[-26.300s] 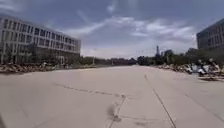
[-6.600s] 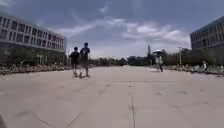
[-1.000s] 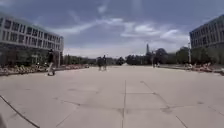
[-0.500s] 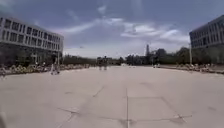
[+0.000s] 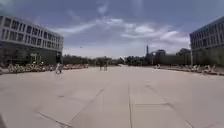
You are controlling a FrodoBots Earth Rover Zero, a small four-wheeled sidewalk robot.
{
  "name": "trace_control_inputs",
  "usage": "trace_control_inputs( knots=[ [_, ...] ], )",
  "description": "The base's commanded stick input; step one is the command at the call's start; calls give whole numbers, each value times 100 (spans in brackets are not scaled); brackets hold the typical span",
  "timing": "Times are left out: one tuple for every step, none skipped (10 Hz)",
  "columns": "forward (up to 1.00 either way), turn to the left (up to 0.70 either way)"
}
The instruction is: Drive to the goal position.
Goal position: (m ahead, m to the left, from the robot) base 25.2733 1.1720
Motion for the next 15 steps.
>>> trace_control_inputs(
  knots=[
    [60,0],
    [60,0],
    [60,0],
    [60,0],
    [60,0],
    [60,0],
    [60,0],
    [60,0],
    [60,0],
    [60,0],
    [60,0],
    [59,0],
    [58,0],
    [56,0],
    [57,0]
  ],
)
